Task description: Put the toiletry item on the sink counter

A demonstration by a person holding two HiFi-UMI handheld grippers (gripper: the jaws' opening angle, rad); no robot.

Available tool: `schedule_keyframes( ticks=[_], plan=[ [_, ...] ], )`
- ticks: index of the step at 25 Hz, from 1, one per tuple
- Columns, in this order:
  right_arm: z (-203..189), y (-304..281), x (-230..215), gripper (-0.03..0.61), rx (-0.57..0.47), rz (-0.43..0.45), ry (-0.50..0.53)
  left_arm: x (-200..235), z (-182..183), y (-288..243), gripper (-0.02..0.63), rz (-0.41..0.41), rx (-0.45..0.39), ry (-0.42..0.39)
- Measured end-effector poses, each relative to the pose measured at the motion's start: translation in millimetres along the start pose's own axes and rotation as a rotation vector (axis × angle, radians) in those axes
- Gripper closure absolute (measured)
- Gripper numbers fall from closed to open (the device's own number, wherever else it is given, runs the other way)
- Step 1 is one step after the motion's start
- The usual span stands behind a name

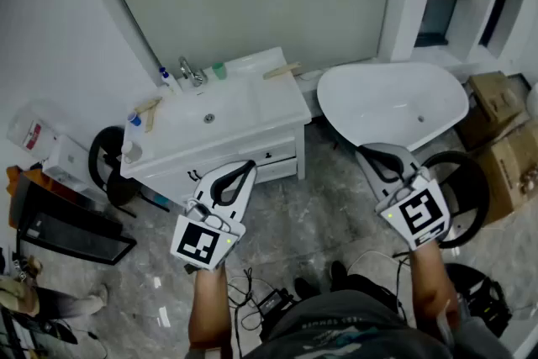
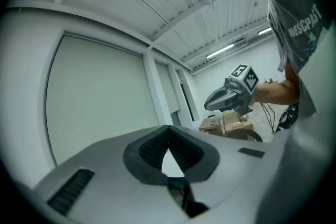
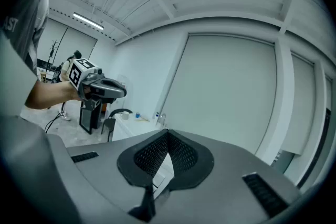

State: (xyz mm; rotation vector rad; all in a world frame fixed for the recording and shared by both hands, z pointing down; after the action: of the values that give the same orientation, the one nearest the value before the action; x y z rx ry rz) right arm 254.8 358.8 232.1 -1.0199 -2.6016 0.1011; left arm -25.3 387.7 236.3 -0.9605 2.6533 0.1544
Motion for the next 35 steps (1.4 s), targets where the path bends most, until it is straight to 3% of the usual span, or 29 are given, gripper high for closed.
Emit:
schedule_keyframes(
  ticks=[22, 35],
  plan=[
    [8.3, -44.0, 5.4, 0.549, -0.021, -0.026, -0.038, 42.0, -19.7, -1.6, 0.612, -0.019, -0.008, 0.003],
    [-11.5, -110.7, -69.5, 0.549, -0.032, 0.021, -0.051, 74.0, -34.5, -73.2, 0.611, 0.011, 0.056, 0.000]
  ],
)
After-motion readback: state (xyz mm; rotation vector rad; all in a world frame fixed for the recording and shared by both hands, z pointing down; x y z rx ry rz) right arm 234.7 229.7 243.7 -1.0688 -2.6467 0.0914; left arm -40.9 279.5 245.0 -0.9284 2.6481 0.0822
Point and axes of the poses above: the fingertips, and each gripper's own axes: y backward along the fingers, x to its left, z out of its top, the point moved 8 cm from there along y, backward along the fingers, and after that the axes turned 4 degrees about -y, right-handed, at the moved point
